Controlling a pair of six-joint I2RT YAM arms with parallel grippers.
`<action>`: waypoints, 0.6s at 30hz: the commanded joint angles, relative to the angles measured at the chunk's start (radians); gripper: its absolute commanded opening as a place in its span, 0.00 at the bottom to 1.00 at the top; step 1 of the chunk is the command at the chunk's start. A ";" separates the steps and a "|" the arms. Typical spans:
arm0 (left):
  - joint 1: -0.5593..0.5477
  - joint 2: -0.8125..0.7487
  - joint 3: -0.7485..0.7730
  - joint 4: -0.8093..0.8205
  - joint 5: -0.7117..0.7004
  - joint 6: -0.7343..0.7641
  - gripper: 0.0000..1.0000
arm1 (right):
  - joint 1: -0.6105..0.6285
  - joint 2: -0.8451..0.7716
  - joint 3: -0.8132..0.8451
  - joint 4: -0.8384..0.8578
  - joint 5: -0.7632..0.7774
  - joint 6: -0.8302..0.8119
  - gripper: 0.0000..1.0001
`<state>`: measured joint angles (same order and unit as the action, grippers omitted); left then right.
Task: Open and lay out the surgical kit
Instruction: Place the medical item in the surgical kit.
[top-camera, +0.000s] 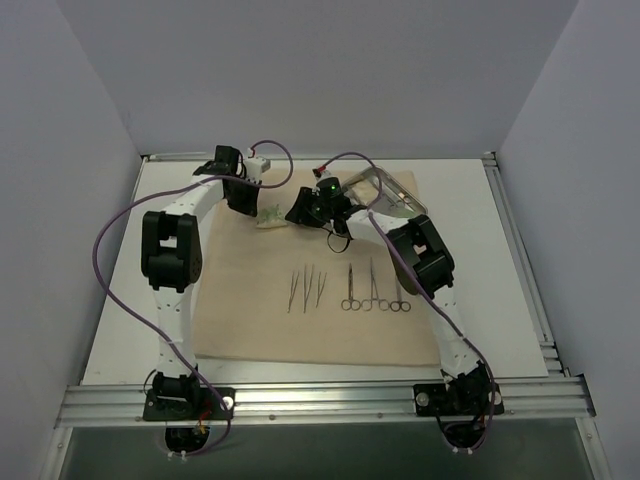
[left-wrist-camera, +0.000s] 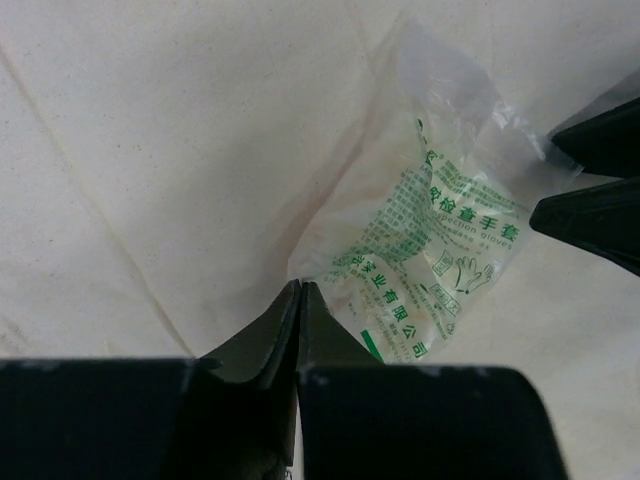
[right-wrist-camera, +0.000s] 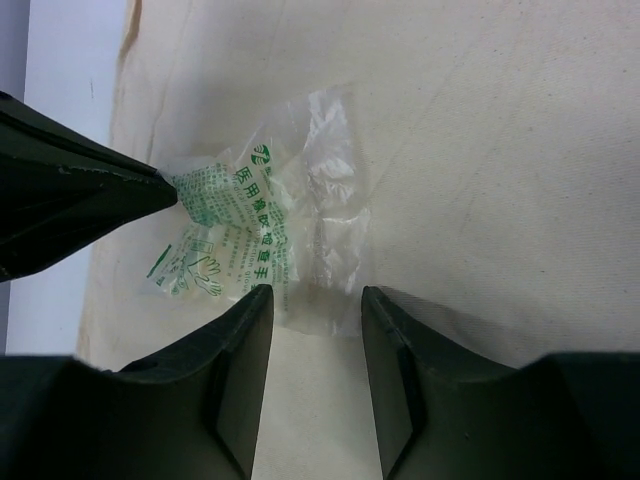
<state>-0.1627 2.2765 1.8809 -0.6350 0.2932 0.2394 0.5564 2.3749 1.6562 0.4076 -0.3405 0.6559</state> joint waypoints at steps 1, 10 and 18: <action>-0.001 -0.043 -0.028 0.032 0.032 -0.021 0.05 | -0.012 -0.017 -0.006 0.002 0.018 0.002 0.36; 0.003 -0.138 -0.172 0.097 0.090 -0.152 0.02 | -0.018 0.032 0.043 0.036 -0.057 0.021 0.03; 0.029 -0.230 -0.288 0.100 0.115 -0.178 0.02 | -0.062 0.018 0.148 0.033 0.004 -0.051 0.00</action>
<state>-0.1539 2.1410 1.6352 -0.5705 0.3664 0.0849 0.5182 2.4012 1.7184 0.4042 -0.3656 0.6476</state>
